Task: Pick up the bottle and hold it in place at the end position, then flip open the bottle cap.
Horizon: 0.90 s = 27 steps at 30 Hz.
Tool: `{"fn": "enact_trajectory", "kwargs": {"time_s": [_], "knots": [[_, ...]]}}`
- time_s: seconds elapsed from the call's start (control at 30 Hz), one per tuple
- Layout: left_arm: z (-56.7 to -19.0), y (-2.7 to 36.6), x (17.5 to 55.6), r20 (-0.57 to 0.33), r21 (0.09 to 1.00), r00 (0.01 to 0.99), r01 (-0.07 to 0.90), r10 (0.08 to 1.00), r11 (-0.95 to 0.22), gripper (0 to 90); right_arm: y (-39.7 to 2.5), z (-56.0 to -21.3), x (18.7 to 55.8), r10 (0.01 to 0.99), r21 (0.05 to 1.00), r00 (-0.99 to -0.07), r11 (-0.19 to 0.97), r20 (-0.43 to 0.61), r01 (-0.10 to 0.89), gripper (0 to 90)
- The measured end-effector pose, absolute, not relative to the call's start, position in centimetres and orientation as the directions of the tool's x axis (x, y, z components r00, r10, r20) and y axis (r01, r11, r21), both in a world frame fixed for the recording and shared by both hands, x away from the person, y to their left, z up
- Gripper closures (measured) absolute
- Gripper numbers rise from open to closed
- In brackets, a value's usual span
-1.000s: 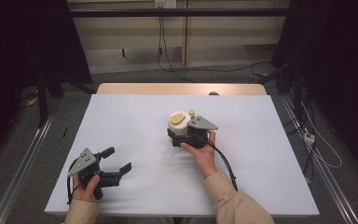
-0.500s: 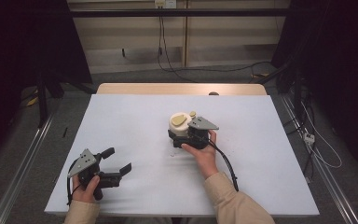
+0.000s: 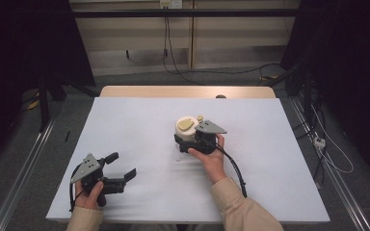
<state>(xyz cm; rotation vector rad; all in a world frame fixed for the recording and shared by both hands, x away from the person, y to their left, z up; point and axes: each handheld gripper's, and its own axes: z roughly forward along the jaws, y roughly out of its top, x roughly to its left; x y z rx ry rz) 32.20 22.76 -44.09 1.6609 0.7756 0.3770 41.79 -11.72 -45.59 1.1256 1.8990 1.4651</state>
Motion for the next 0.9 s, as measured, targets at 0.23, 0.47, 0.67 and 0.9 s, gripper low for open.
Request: {"fn": "enact_trajectory", "kwargs": {"time_s": [0.23, 0.47, 0.67, 0.9], "knots": [[-44.1, 22.6, 32.2, -0.158, 0.957, 0.729, 0.280, 0.666, -0.080, 4.2, -11.7, -45.6, 41.8, 0.834, 0.946, -0.543, 0.089, 0.102, 0.313, 6.4], [-43.9, 22.1, 32.4, -0.162, 0.955, 0.727, 0.286, 0.667, -0.079, 4.2, -11.7, -45.5, 41.8, 0.834, 0.945, -0.542, 0.089, 0.102, 0.315, 6.4], [-43.5, 21.7, 33.0, -0.187, 0.954, 0.713, 0.295, 0.676, -0.047, 4.2, -11.7, -45.5, 41.8, 0.834, 0.945, -0.543, 0.090, 0.101, 0.315, 6.5], [-43.1, 20.5, 33.8, -0.214, 0.943, 0.710, 0.329, 0.671, -0.047, 4.3, -11.7, -45.5, 41.8, 0.833, 0.945, -0.544, 0.094, 0.099, 0.315, 6.4]]}}
